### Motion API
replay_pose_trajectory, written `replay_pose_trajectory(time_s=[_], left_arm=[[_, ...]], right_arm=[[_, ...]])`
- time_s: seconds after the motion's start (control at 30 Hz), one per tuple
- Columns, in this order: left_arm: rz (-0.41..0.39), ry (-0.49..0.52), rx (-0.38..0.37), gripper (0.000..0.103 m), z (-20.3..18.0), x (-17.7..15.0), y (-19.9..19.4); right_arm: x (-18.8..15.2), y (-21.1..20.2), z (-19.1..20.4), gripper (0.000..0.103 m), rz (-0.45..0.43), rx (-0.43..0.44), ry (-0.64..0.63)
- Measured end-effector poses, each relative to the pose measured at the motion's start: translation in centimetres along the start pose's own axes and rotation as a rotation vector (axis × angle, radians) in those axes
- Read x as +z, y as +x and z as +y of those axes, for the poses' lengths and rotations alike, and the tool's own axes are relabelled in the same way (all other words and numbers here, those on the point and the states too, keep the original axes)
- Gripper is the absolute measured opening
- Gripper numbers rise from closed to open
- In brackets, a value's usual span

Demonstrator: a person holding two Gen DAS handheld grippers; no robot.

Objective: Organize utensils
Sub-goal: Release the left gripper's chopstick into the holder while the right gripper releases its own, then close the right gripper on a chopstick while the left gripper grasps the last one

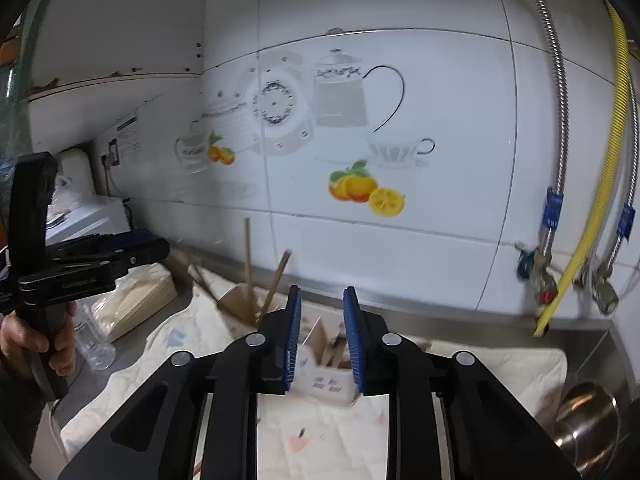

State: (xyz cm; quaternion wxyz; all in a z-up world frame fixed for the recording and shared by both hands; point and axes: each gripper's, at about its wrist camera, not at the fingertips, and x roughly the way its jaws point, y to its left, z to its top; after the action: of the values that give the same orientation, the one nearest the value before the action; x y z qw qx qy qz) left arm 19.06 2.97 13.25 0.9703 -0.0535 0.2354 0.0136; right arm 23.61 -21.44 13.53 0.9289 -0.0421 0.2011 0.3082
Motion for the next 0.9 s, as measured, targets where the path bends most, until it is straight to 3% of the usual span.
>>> replay_pose_trajectory(time_s=[0.2, 0.5, 0.9], left_arm=[[0.025, -0.032, 0.029, 0.078, 1.0, -4.3, -2.0], [0.044, -0.049, 0.111, 0.097, 2.2, -10.2, -4.3], [0.093, -0.085, 0.139, 0.098, 3.7, -15.3, -5.3]], right_arm=[[-4.5, -1.7, 2.6, 0.029, 0.037, 0.029, 0.01], [-13.3, -1.3, 6.8, 0.029, 0.173, 0.053, 0.054], [-21.4, -0.7, 12.5, 0.026, 0.331, 0.1, 0.121]])
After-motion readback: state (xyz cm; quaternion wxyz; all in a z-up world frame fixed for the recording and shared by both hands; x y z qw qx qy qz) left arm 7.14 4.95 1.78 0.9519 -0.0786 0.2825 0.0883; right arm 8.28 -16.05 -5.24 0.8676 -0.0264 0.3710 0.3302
